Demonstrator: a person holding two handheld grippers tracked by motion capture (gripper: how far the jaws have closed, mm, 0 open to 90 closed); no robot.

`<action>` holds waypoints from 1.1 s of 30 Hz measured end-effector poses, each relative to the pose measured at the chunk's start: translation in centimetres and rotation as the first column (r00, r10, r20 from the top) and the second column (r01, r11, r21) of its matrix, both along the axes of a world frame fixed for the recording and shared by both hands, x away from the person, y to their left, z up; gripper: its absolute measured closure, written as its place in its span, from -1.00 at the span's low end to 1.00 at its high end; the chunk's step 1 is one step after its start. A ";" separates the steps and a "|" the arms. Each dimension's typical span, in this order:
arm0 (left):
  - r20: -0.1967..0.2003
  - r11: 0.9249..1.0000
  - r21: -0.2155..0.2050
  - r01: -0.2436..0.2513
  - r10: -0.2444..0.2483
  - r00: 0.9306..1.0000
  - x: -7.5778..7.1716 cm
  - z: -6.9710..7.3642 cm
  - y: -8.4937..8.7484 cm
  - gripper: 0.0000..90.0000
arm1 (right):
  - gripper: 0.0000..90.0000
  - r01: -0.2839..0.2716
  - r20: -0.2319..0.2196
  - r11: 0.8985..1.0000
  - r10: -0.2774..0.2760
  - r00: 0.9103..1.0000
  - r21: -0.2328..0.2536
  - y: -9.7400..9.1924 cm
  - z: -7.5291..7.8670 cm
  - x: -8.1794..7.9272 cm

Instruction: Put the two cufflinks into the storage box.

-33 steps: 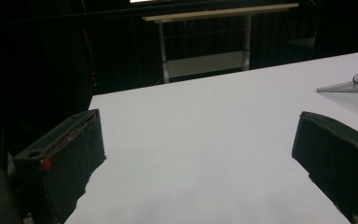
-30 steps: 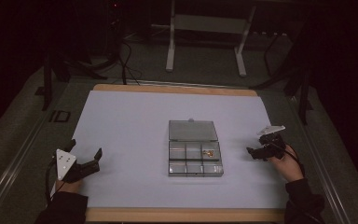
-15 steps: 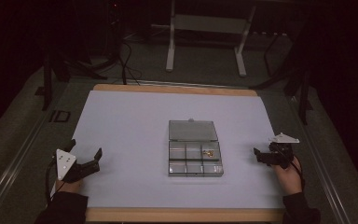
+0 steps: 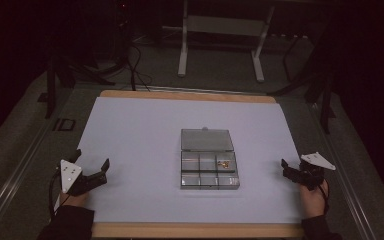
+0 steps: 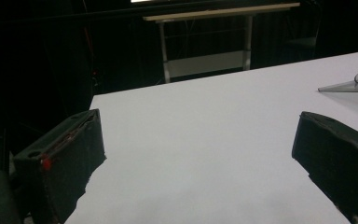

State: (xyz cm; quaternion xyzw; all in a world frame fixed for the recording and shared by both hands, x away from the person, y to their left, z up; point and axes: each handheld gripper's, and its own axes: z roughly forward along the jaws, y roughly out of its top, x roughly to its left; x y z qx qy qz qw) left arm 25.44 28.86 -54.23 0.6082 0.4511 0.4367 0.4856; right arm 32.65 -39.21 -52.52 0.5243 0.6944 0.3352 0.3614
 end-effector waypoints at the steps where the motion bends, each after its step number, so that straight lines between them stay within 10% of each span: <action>1: 0.001 1.000 0.000 0.000 0.000 1.000 0.0 0.0 0.0 -0.94 | -0.69 0.005 0.000 1.000 -0.005 1.000 0.011 -0.1 0.0 -0.1; 22: -0.001 1.000 0.000 -0.007 0.007 1.000 0.0 0.0 -0.1 -0.94 | -0.69 0.070 0.031 0.996 -0.069 0.997 -0.057 0.0 -0.5 -0.4; 33: -0.001 1.000 0.000 -0.008 0.008 1.000 0.0 0.0 -0.1 -0.94 | -0.69 0.087 0.040 0.996 -0.087 0.995 -0.013 -0.4 -0.4 -0.5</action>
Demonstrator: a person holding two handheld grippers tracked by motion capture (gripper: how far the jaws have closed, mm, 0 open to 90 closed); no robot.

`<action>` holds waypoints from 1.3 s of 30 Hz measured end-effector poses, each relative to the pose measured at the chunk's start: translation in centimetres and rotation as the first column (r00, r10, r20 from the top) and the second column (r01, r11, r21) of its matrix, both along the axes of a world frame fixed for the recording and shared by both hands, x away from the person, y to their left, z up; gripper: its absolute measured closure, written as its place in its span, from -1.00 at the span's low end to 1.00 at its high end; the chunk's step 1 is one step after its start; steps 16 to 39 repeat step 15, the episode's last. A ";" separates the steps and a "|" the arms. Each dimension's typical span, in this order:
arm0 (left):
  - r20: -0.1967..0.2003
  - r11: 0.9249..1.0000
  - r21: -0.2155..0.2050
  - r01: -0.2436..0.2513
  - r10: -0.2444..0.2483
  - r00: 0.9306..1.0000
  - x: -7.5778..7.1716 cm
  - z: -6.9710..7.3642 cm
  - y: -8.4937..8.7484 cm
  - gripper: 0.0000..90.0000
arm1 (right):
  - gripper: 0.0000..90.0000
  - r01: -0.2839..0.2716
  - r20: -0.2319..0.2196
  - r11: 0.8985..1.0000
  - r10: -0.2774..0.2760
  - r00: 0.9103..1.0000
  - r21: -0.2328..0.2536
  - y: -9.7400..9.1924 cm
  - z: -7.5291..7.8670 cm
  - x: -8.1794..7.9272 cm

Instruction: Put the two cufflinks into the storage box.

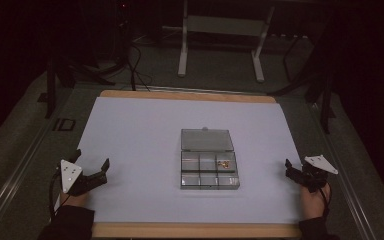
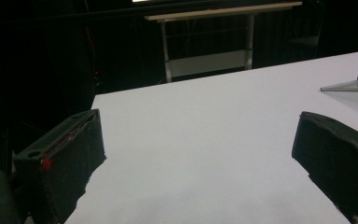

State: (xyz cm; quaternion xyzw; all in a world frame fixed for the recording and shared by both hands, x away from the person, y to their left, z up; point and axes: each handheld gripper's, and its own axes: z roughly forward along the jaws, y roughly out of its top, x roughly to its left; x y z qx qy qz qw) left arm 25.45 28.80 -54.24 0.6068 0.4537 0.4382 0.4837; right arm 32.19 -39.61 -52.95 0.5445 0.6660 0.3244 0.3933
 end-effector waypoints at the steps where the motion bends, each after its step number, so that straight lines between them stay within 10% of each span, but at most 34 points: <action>1: 0.000 1.000 0.000 0.000 0.000 1.000 0.0 0.0 0.0 -0.94 | -0.69 -0.001 -0.002 1.000 0.001 1.000 -0.003 0.0 0.0 0.0; 39: 0.001 1.000 0.001 0.001 -0.001 1.000 0.0 0.0 0.0 -0.94 | -0.69 -0.008 -0.021 1.000 0.008 1.000 -0.001 0.0 0.0 0.2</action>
